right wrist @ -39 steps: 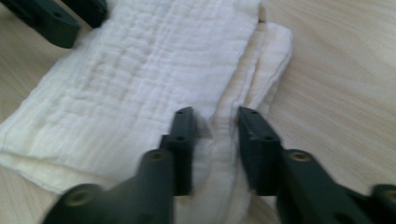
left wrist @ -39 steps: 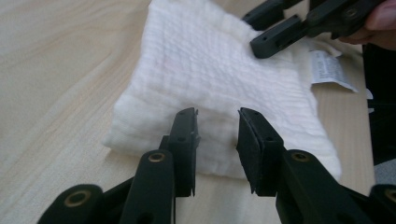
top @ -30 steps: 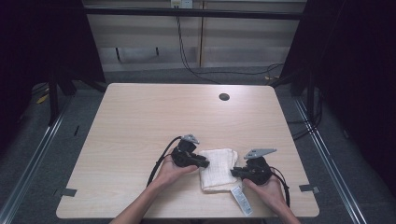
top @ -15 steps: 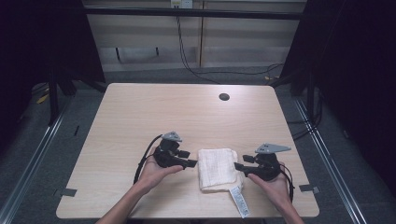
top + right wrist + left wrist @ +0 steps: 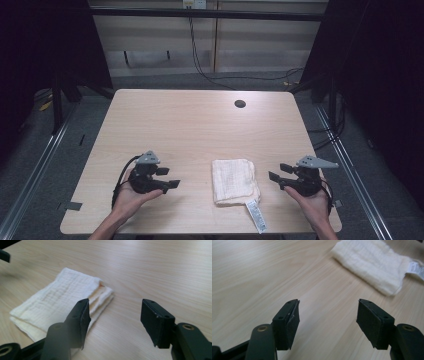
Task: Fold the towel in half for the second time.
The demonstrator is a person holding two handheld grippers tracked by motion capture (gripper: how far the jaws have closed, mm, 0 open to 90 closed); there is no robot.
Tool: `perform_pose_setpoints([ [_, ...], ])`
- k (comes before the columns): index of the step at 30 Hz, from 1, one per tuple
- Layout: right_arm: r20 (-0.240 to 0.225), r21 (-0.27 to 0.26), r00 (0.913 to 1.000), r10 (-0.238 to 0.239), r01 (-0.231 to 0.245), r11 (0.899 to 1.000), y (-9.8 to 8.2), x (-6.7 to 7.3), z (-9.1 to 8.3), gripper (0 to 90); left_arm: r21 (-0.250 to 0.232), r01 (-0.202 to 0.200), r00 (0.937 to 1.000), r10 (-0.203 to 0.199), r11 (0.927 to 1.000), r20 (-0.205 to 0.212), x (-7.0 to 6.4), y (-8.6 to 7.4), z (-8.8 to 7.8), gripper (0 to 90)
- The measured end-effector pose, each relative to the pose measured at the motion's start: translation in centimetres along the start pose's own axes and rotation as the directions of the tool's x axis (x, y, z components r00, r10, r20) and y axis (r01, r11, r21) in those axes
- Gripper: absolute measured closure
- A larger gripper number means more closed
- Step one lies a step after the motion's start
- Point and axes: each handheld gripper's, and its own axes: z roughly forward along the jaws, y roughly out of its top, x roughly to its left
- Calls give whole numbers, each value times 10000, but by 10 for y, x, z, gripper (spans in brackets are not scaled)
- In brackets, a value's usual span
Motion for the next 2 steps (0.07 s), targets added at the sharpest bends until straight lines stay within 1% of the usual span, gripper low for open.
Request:
perform_pose_setpoints([
  [1, 16, -8, 10000, 40, -40, 10000, -2, -2, 0, 395, 28, 98, 9999, -98, 9999, -28, 3, -6, -3, 337],
  [2, 77, 40, 9999, 108, -108, 9999, -4, -4, -1, 385, -31, 271, 9994, -271, 9996, -192, 5, -11, -7, 337],
])
